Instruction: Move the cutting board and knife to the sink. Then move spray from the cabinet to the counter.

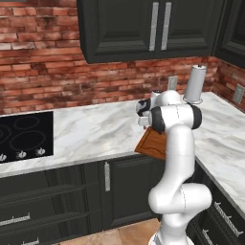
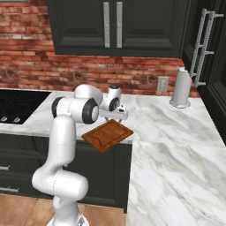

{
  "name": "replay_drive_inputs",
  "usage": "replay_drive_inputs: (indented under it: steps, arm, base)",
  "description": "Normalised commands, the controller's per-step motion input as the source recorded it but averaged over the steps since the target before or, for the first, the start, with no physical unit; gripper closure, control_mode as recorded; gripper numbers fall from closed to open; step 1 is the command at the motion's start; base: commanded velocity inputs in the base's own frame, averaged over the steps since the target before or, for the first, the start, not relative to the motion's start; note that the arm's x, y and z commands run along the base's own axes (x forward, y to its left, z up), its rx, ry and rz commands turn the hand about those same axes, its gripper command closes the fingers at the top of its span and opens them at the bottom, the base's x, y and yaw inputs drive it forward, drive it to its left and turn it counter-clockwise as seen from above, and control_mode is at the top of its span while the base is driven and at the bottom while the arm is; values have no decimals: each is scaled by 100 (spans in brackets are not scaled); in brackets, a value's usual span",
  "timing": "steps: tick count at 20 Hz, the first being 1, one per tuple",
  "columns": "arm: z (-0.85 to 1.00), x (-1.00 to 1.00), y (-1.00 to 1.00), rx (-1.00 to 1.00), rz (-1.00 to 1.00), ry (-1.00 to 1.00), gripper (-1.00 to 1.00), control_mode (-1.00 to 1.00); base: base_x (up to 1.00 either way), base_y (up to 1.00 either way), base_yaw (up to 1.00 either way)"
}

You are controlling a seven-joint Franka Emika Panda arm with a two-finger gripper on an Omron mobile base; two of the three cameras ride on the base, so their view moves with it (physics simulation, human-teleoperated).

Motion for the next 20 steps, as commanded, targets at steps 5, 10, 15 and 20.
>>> replay_drive_inputs:
  steps: [5, 10, 15, 20]
  arm:
    - [25, 41, 9, 0, 0, 0, -100, -100]
    - [52, 25, 12, 0, 0, 0, -100, -100]
    - [60, -14, 24, 0, 0, -3, -100, -100]
    - [61, -77, 9, 0, -3, -7, -100, -100]
  base:
    - [0, 0, 0]
    - [0, 0, 0]
    - [0, 0, 0]
    - [0, 0, 0]
